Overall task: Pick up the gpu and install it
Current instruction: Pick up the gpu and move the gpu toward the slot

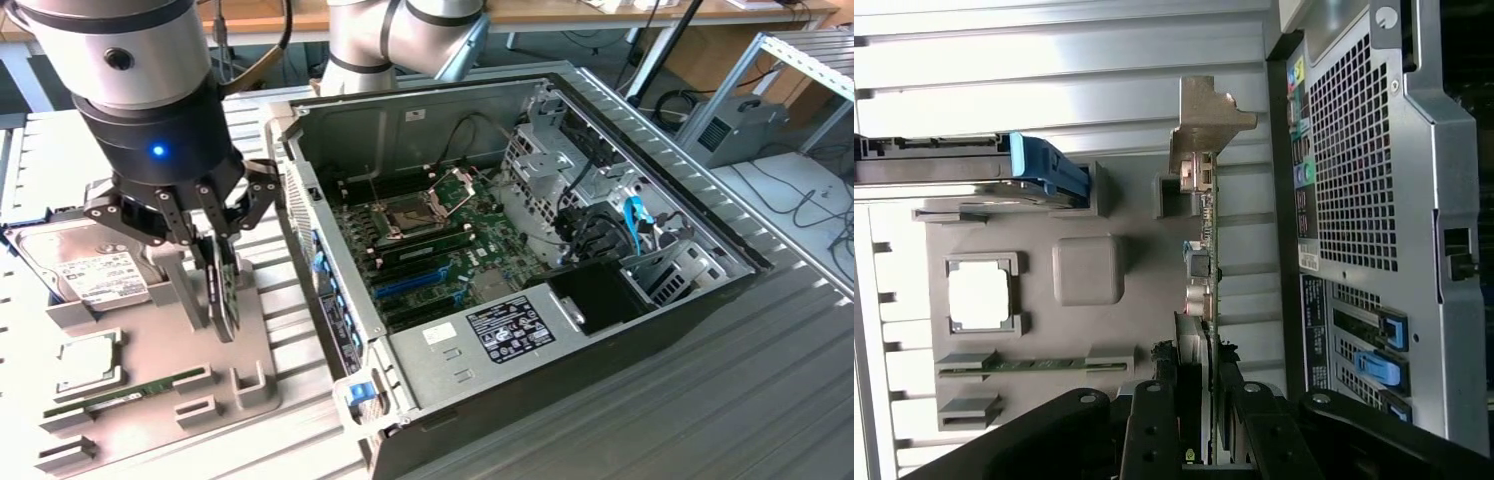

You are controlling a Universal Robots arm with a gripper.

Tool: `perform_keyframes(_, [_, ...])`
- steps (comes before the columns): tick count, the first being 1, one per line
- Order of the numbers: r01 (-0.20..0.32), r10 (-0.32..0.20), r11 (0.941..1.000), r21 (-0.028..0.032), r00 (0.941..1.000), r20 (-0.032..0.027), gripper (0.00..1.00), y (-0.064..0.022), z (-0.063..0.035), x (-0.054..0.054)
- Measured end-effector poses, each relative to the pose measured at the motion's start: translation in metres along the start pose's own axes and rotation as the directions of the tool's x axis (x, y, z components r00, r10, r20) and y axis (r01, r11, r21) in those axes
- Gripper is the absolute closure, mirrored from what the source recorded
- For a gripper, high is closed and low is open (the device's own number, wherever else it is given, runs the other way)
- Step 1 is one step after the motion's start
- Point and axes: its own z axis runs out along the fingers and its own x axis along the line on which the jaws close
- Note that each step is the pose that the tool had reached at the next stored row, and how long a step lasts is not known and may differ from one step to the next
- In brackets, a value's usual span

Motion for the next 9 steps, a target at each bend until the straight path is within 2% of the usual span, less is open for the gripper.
perform_keyframes(9, [0.0, 0.0, 1.0, 0.0007, 1.0, 0.0, 0.74, 0.0002, -0.0059, -0.0002])
